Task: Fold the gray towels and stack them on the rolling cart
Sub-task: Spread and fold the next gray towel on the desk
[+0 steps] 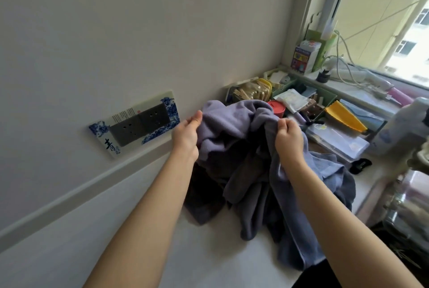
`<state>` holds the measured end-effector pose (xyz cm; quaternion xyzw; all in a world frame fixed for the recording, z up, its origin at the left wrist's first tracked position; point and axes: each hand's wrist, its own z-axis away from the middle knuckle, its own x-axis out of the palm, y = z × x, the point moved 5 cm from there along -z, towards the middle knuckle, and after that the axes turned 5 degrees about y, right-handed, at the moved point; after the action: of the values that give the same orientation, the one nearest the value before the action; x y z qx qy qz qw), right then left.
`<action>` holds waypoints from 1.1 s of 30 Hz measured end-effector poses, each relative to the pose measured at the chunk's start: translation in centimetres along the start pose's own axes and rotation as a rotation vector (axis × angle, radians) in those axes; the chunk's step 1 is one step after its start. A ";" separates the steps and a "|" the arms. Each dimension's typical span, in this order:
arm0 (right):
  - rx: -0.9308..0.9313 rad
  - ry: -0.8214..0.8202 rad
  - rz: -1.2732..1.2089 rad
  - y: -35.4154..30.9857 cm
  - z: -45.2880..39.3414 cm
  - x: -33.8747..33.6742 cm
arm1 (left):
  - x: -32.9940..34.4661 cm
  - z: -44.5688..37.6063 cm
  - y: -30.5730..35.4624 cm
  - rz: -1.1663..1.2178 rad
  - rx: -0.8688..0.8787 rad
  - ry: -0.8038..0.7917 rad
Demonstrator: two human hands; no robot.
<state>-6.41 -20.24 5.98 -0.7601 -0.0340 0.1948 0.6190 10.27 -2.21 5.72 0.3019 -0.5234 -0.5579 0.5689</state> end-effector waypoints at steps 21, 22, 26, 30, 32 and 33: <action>0.091 -0.504 -0.451 -13.2 14.3 17.1 | -31.3 7.9 13.5 0.378 0.343 0.595; 0.094 -0.543 -0.452 -13.3 15.7 18.2 | -33.3 8.5 13.1 0.369 0.343 0.631; 0.099 -0.702 -0.450 -14.4 21.7 22.3 | -41.9 11.5 12.3 0.347 0.367 0.805; 0.109 -0.830 -0.454 -15.0 26.7 24.8 | -48.5 14.7 11.5 0.223 0.405 0.982; 0.077 -0.869 -0.397 -14.8 28.9 25.8 | -51.3 15.7 10.8 0.152 0.430 1.022; 0.040 -0.871 -0.344 -14.3 29.9 26.5 | -52.7 16.2 10.3 0.098 0.445 1.037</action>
<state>10.59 18.58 8.18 -0.5788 -0.4123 0.3911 0.5849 7.37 53.78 5.99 0.6244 -0.2940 -0.1857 0.6994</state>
